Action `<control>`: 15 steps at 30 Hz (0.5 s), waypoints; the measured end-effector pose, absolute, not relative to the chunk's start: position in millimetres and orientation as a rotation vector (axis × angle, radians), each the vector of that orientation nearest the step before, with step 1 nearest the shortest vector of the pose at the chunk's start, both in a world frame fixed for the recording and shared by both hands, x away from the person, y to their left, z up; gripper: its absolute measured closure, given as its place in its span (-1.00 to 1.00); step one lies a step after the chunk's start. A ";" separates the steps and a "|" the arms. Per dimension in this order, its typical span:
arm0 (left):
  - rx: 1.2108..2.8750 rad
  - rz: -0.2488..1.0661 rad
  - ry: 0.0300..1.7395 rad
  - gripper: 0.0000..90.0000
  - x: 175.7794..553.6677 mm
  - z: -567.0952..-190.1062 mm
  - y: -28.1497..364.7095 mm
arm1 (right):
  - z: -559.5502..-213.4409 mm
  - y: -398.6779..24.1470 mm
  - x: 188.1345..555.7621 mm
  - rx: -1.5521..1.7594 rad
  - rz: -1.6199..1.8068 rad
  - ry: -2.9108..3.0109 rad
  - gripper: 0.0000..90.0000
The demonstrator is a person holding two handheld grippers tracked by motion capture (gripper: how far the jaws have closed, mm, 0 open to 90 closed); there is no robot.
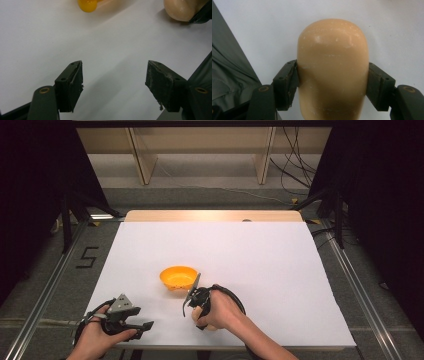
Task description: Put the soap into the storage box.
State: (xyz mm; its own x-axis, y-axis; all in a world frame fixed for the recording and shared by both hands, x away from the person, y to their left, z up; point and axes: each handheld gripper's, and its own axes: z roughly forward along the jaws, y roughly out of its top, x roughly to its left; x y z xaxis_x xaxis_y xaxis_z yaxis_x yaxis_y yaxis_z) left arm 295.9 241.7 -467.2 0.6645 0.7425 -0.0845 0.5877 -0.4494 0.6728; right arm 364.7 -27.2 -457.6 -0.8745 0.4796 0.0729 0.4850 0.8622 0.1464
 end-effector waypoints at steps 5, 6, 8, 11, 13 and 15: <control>2.186 0.288 1.019 -0.34 295.8 -467.1 241.6 | -453.2 -31.7 369.5 -0.691 -0.271 -3.030 -0.22; 2.185 0.289 1.019 -0.34 295.8 -467.0 241.7 | -452.5 -32.2 369.8 -0.680 -0.272 -3.034 -0.22; 2.187 0.296 1.017 -0.34 296.0 -466.7 241.9 | -451.5 -33.3 370.8 -0.657 -0.269 -3.040 -0.22; 2.192 0.310 1.009 -0.34 296.3 -466.5 242.2 | -450.5 -36.1 372.9 -0.610 -0.279 -3.050 -0.22; 2.182 0.294 1.006 -0.34 296.0 -466.3 242.1 | -450.1 -37.6 372.8 -0.603 -0.286 -3.047 -0.22; 2.183 0.298 1.000 -0.34 295.9 -465.9 242.2 | -449.1 -39.0 372.8 -0.608 -0.290 -3.036 -0.22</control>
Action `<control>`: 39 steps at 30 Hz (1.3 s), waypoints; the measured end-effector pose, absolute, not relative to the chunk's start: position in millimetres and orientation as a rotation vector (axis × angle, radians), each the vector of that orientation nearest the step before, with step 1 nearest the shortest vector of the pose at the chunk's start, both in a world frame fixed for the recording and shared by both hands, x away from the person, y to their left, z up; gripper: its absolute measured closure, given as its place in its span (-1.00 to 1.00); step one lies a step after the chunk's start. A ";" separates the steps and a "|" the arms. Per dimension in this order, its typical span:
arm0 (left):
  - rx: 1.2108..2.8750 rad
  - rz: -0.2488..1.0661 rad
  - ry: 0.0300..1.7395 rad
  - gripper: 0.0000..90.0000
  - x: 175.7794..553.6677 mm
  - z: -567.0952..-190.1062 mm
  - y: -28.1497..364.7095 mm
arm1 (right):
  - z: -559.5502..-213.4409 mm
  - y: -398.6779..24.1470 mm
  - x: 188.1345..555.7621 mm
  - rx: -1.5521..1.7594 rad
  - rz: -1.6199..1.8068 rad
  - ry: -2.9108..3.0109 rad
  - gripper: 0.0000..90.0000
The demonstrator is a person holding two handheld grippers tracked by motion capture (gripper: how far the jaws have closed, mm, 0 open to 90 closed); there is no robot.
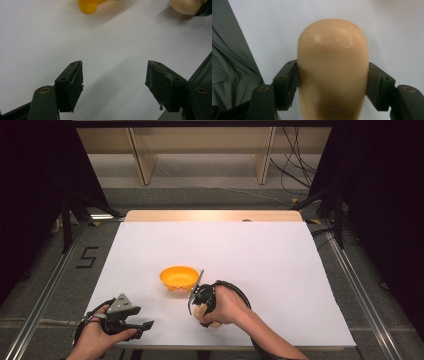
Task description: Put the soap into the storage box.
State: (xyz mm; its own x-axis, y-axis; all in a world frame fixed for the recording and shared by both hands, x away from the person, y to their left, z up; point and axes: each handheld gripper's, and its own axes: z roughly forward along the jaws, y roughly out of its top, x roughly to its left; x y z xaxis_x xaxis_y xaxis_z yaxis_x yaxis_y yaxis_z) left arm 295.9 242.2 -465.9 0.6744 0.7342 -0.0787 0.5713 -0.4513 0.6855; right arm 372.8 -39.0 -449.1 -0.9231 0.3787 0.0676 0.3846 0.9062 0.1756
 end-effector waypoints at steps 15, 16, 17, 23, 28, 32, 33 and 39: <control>2.170 0.324 0.985 -0.34 296.0 -464.6 243.1 | -443.4 -49.6 377.2 -0.538 -0.361 -3.021 -0.22; 2.170 0.325 0.985 -0.34 296.0 -464.5 243.1 | -443.3 -51.4 379.4 -0.496 -0.372 -3.023 -0.22; 2.170 0.326 0.985 -0.34 296.0 -464.4 243.1 | -442.6 -52.1 377.9 -0.532 -0.380 -3.014 -0.22; 2.167 0.328 0.982 -0.34 295.8 -463.9 243.2 | -441.0 -57.6 380.7 -0.530 -0.416 -3.019 -0.22; 2.182 0.322 0.965 -0.34 296.1 -462.7 244.4 | -439.6 -61.6 380.9 -0.571 -0.439 -3.004 -0.22; 2.173 0.326 0.966 -0.34 295.8 -462.4 244.2 | -439.3 -64.2 381.9 -0.598 -0.442 -3.006 -0.22; 2.172 0.327 0.967 -0.34 295.7 -462.4 244.3 | -439.7 -64.7 382.7 -0.586 -0.458 -3.006 -0.22; 2.157 0.343 0.979 -0.34 295.9 -462.3 244.0 | -439.5 -66.6 384.5 -0.592 -0.466 -3.008 -0.22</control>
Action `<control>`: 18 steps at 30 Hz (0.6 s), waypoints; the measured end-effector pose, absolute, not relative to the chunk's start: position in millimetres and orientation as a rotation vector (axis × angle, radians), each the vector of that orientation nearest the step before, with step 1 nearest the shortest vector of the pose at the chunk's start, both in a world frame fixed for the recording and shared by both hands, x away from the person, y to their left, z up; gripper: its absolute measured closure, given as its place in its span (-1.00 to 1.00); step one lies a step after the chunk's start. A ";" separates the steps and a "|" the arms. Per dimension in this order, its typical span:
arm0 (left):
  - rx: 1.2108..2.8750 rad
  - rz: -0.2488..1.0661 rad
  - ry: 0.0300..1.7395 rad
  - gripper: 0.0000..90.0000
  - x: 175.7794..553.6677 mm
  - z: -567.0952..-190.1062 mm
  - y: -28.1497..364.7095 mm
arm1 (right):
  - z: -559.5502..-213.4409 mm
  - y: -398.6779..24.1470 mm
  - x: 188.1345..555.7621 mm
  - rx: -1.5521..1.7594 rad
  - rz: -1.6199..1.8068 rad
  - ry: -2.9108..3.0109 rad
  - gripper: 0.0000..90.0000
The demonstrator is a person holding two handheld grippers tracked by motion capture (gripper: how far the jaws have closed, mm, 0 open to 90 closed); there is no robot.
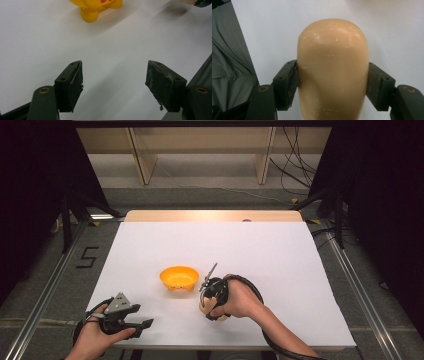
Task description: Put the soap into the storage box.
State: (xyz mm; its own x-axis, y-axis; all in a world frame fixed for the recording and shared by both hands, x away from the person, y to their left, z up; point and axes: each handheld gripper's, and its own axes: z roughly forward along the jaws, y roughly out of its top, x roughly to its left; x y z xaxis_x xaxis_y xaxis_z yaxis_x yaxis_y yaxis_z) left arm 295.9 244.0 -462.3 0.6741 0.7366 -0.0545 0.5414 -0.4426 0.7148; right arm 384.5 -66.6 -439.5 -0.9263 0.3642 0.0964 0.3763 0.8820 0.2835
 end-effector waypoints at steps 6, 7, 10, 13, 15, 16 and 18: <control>2.131 0.328 0.984 -0.34 295.3 -462.6 243.1 | -437.0 -66.4 384.9 -0.642 -0.500 -2.985 -0.22; 2.131 0.328 0.984 -0.34 295.3 -462.5 243.1 | -436.6 -66.6 385.0 -0.645 -0.500 -2.985 -0.22; 2.131 0.330 0.983 -0.34 295.3 -462.8 243.0 | -434.9 -68.8 387.6 -0.623 -0.492 -3.008 -0.22; 2.147 0.340 0.990 -0.34 295.6 -462.8 243.0 | -434.3 -68.2 387.6 -0.645 -0.516 -2.998 -0.22; 2.147 0.335 0.985 -0.34 295.4 -462.5 243.2 | -433.8 -69.2 389.1 -0.630 -0.514 -3.012 -0.22; 2.152 0.340 0.977 -0.34 295.7 -462.3 243.6 | -433.3 -69.5 389.5 -0.626 -0.516 -3.013 -0.22; 2.150 0.342 0.984 -0.34 295.8 -462.7 243.3 | -432.6 -70.5 390.9 -0.617 -0.515 -3.023 -0.22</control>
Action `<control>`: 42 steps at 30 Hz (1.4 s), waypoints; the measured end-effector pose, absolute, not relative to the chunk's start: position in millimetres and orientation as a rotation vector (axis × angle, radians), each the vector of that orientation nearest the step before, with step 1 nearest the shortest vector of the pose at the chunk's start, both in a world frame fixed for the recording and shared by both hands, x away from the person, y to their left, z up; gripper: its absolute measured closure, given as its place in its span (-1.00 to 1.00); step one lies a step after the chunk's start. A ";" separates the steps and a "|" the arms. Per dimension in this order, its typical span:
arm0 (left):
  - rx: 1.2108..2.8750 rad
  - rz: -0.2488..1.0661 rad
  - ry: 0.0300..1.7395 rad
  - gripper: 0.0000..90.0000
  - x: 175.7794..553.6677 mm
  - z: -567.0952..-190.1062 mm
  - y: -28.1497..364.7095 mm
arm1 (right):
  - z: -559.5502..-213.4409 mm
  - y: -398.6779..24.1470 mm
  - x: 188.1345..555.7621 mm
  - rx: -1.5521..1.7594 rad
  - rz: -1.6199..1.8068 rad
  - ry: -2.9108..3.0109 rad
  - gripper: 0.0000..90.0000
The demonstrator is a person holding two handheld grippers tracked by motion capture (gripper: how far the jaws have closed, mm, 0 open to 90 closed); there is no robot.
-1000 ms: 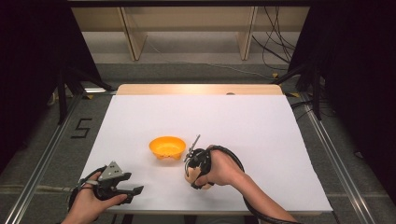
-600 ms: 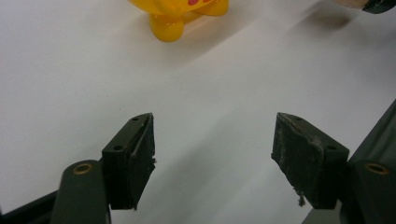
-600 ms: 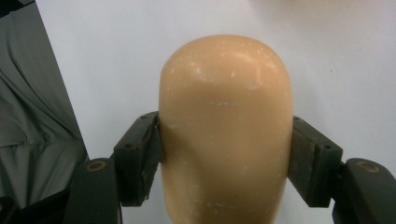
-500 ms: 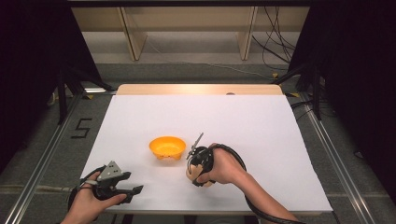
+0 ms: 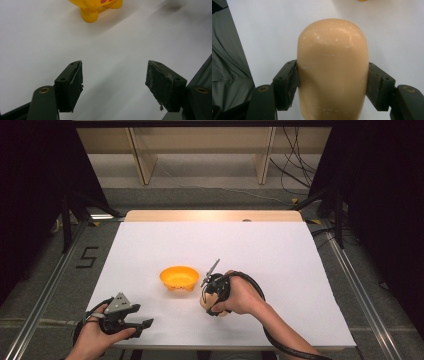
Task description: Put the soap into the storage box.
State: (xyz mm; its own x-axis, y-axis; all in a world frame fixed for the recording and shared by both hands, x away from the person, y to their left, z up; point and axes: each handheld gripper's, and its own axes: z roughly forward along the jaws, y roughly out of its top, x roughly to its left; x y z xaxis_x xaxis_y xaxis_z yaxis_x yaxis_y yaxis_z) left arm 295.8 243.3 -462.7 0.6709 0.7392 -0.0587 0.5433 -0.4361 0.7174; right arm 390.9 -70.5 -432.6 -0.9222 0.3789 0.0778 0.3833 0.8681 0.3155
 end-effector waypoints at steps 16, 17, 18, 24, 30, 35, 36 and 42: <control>2.147 0.330 0.990 -0.34 295.4 -463.1 242.2 | -427.0 -71.9 396.4 -0.615 -0.538 -3.031 -0.22; 2.147 0.330 0.990 -0.34 295.4 -463.1 242.1 | -426.5 -72.1 397.0 -0.611 -0.543 -3.034 -0.22; 2.148 0.330 0.989 -0.34 295.4 -463.1 242.1 | -426.2 -72.1 396.9 -0.621 -0.545 -3.032 -0.22; 2.145 0.327 0.989 -0.34 295.3 -463.2 241.6 | -422.5 -72.4 397.9 -0.669 -0.532 -3.027 -0.22; 2.146 0.331 0.989 -0.34 295.4 -463.0 241.5 | -420.4 -73.5 400.1 -0.663 -0.589 -3.011 -0.22; 2.136 0.338 0.989 -0.34 295.2 -462.1 241.5 | -419.3 -73.8 401.9 -0.667 -0.602 -3.013 -0.22; 2.137 0.340 0.986 -0.34 295.3 -461.9 241.7 | -419.2 -73.8 402.5 -0.668 -0.605 -3.021 -0.22; 2.163 0.344 0.958 -0.34 295.8 -460.2 244.1 | -417.6 -74.2 405.1 -0.672 -0.615 -3.021 -0.22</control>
